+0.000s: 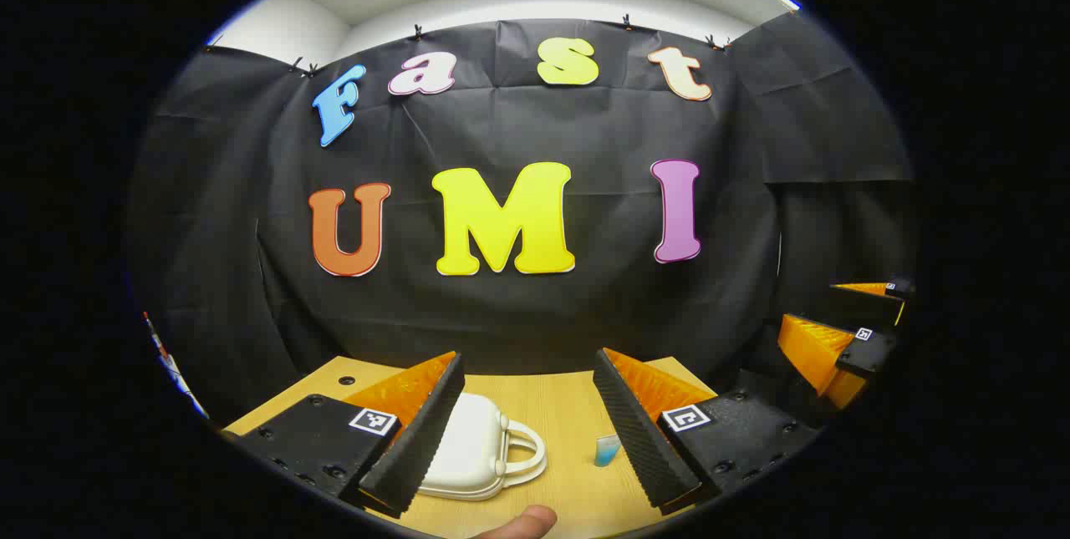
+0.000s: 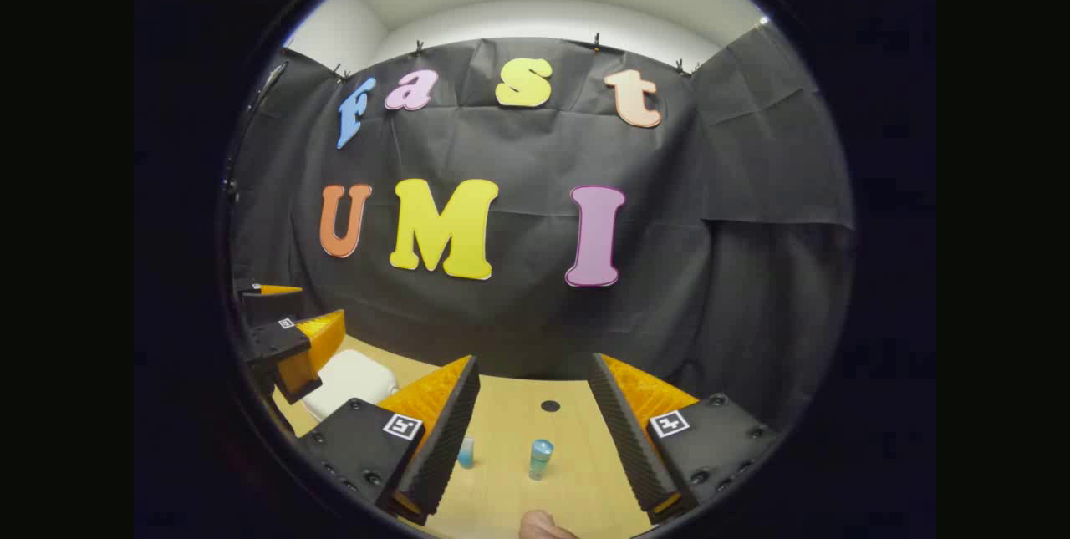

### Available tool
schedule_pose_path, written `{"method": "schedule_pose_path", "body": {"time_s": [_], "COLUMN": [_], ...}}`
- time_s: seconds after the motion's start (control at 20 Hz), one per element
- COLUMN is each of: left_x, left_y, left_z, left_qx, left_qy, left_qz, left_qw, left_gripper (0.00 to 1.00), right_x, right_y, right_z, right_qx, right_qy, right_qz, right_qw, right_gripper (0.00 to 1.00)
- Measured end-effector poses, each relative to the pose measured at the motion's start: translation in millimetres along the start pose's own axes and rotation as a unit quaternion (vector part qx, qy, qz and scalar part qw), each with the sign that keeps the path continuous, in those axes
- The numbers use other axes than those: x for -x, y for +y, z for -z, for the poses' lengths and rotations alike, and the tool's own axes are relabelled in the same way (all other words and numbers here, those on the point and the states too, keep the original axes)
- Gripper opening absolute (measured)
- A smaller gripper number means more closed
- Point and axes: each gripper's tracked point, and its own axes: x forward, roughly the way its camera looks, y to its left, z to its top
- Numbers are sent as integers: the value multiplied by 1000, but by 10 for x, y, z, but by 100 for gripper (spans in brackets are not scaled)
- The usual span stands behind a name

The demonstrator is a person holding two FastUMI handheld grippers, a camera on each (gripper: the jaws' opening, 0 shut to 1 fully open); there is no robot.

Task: First open the suitcase, pack the skin care products into it, and then close the suitcase.

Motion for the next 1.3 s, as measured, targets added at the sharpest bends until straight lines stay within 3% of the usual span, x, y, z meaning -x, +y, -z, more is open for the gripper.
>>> {"method": "schedule_pose_path", "body": {"time_s": [0.8, 1.1, 1.3], "left_x": [-1, -151, -367], "left_y": [20, -8, -57], "left_z": [61, 341, 747], "left_qx": [2, -23, -97], "left_qy": [7, 9, 16], "left_qz": [-10, -3, -3], "left_qw": [1000, 1000, 995], "left_gripper": [99, 99, 99], "right_x": [-122, -195, -199], "right_y": [159, -175, -681], "right_z": [112, 160, 288], "right_qx": [18, 25, 29], "right_qy": [15, 18, 23], "right_qz": [-34, 2, 52], "right_qw": [999, 1000, 998], "right_gripper": [80, 79, 80]}}
